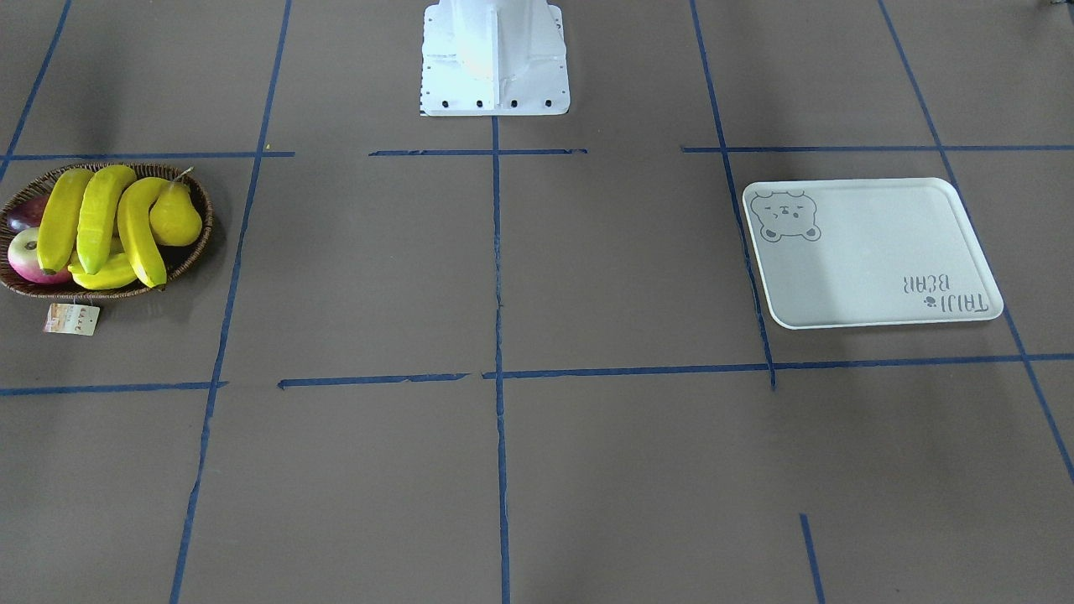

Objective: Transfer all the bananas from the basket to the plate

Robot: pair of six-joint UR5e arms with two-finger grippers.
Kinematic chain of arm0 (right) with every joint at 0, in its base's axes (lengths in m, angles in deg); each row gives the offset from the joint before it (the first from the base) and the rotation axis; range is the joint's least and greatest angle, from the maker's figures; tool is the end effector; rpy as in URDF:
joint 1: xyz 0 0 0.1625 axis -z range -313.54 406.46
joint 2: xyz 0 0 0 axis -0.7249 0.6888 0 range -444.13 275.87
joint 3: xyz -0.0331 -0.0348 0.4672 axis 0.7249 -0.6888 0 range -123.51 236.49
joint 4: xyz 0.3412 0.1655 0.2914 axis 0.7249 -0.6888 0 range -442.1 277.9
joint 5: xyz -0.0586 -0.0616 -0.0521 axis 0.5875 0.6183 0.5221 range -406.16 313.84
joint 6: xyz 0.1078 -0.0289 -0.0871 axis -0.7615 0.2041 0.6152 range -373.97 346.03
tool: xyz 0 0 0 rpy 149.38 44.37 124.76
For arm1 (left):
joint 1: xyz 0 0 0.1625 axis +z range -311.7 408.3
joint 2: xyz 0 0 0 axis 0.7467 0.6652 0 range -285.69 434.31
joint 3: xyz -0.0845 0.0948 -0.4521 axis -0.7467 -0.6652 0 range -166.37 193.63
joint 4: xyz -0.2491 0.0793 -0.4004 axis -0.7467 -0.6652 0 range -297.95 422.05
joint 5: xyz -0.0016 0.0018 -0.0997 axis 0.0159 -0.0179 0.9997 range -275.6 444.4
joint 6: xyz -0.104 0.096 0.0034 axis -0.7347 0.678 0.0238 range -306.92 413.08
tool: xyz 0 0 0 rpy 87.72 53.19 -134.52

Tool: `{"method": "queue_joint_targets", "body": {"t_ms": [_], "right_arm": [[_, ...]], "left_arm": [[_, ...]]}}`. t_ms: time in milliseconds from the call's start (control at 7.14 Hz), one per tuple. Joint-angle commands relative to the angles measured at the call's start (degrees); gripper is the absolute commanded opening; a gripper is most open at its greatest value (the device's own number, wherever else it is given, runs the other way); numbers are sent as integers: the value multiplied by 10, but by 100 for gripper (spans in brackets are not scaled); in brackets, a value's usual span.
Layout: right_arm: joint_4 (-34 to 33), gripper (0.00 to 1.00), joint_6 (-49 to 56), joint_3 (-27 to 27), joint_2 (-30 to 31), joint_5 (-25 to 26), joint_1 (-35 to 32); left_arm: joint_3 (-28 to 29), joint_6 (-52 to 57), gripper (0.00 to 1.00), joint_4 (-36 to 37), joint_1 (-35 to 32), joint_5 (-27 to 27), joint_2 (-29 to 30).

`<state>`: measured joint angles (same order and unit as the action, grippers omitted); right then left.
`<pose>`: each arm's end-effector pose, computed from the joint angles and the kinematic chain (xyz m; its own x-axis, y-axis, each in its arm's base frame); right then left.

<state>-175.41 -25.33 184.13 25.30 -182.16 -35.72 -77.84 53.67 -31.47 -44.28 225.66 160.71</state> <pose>-0.0235 -0.4022 0.5313 0.6760 -0.0836 0.7321 -0.0017 0.9934 0.1150 -0.0468 -0.5297 0.7344 0.6264 0.0011 -0.7795 0.0385 0.9987 0.0323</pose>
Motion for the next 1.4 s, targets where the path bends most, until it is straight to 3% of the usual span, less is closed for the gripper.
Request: {"method": "queue_joint_targets", "body": {"t_ms": [0, 280, 420, 560, 841, 981, 1261], "right_arm": [[-163, 0, -2, 13, -167, -6, -14], [-158, 0, -158, -34, -303, -40, 85], [-157, 1, -245, -35, -351, -38, 133], [-138, 1, -324, -34, -392, -32, 182], [-37, 0, -484, -36, -408, 38, 285], [16, 0, -540, -41, -410, 52, 326], [189, 1, -606, -97, -422, 63, 384]], "left_arm": [[-4, -3, 100, -1, 0, 27, 2], [-47, -84, 100, -5, 18, 45, 17], [-77, -190, 100, -42, 66, 44, 31], [-85, -328, 100, -137, 122, 38, 50], [-74, -610, 100, -315, 250, -16, 110], [-71, -699, 100, -359, 273, -19, 150], [-85, -886, 100, -389, 347, -27, 243]]}}
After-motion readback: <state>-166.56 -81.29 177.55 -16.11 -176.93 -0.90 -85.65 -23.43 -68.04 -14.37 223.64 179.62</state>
